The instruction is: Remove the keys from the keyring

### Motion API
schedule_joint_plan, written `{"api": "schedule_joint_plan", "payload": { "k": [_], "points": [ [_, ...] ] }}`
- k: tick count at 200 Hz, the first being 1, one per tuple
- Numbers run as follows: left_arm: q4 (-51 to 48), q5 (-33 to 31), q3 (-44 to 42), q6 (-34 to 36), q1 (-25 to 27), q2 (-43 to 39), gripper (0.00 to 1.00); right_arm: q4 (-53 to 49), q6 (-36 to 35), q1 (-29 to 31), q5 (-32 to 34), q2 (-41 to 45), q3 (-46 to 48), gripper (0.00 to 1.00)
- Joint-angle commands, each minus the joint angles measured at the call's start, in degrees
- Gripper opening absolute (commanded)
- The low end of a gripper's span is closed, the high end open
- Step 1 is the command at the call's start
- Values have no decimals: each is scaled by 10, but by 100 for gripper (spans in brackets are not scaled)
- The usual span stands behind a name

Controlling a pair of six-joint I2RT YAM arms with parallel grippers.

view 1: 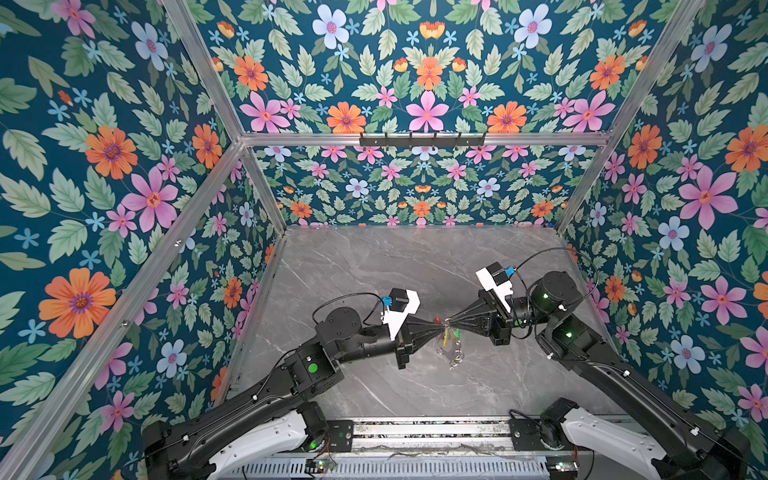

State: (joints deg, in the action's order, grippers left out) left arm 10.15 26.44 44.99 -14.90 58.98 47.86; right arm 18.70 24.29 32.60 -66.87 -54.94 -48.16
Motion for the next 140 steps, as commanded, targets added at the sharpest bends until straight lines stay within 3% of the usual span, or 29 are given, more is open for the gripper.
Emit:
{"api": "schedule_joint_plan", "payload": {
  "k": [1, 49, 140],
  "points": [
    [28, 4, -2, -5, 0, 2, 0, 37, 15, 1, -4, -4, -5, 0],
    [38, -14, -7, -15, 0, 11, 0, 74, 40, 4, 6, -18, -3, 0],
    [63, -40, -12, -35, 0, 34, 0, 51, 16, 27, 45, -20, -10, 0]
  ]
}}
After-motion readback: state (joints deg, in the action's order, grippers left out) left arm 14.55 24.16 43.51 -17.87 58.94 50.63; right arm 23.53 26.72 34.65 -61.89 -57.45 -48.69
